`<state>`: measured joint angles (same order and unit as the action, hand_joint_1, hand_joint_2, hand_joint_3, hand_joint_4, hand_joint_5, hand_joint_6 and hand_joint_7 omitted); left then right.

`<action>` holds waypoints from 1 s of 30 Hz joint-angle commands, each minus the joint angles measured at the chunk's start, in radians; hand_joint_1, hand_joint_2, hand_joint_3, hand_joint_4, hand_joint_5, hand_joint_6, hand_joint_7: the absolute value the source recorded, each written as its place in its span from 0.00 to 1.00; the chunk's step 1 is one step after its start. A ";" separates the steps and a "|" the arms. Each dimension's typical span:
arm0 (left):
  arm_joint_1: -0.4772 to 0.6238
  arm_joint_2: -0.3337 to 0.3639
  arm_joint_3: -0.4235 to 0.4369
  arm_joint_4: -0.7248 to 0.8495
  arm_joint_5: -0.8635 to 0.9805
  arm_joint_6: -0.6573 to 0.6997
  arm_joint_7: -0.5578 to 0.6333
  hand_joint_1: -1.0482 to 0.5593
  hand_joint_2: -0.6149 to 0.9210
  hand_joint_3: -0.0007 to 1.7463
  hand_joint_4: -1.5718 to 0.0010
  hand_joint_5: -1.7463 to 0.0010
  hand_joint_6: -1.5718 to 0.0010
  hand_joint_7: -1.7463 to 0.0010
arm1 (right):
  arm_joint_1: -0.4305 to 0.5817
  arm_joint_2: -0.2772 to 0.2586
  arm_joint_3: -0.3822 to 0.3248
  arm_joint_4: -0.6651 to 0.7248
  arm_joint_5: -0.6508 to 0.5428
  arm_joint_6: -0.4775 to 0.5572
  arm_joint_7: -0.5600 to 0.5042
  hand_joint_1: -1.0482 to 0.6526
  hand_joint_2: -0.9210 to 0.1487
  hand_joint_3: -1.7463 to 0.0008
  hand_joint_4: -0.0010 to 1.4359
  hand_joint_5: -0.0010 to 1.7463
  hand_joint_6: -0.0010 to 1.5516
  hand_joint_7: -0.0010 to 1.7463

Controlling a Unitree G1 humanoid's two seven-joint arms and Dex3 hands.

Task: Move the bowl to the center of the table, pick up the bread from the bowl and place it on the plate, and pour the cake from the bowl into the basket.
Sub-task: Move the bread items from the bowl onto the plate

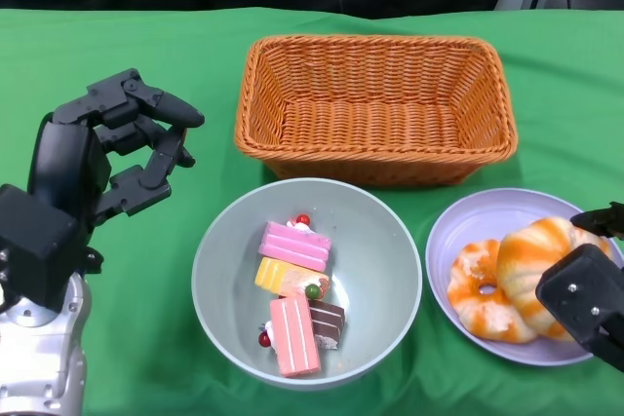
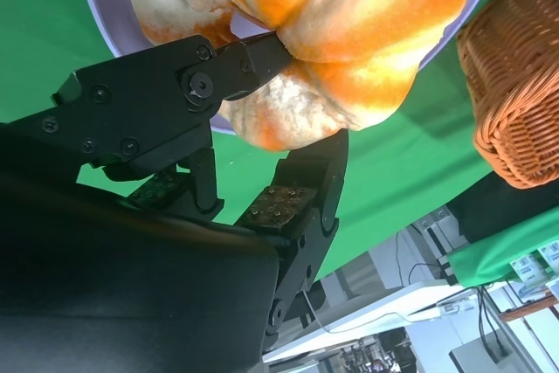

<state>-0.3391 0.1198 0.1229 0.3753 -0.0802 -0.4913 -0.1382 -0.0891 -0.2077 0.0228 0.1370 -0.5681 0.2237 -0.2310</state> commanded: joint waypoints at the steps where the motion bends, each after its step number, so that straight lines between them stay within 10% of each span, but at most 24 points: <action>1: 0.006 0.021 0.005 -0.009 0.006 -0.006 -0.002 0.61 0.85 0.45 0.50 0.19 0.46 0.40 | -0.026 -0.018 -0.010 0.031 0.019 -0.007 -0.014 0.43 0.00 0.98 0.48 0.76 0.59 0.23; 17: 0.002 0.021 0.006 0.004 -0.004 -0.010 -0.017 0.61 0.86 0.42 0.51 0.19 0.48 0.39 | -0.112 -0.017 -0.013 0.167 0.068 -0.032 -0.057 0.42 0.00 0.99 0.49 0.73 0.61 0.18; 23: 0.002 0.017 0.008 0.002 -0.010 -0.004 -0.015 0.61 0.86 0.41 0.51 0.19 0.48 0.39 | -0.122 -0.025 -0.009 0.174 0.074 -0.004 -0.023 0.41 0.00 0.99 0.53 0.54 0.63 0.12; 27: 0.002 0.017 0.007 0.001 -0.006 -0.005 -0.013 0.61 0.87 0.41 0.51 0.19 0.48 0.39 | -0.125 -0.025 0.003 0.175 0.064 0.026 -0.010 0.41 0.00 0.99 0.53 0.63 0.59 0.05; 30: 0.002 0.018 0.007 0.003 -0.007 -0.008 -0.014 0.61 0.87 0.41 0.51 0.18 0.48 0.39 | -0.122 -0.032 0.017 0.168 0.054 0.038 -0.002 0.40 0.00 0.99 0.55 0.44 0.54 0.01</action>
<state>-0.3376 0.1215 0.1231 0.3772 -0.0842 -0.4925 -0.1474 -0.2082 -0.2148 0.0332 0.2995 -0.5115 0.2483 -0.2417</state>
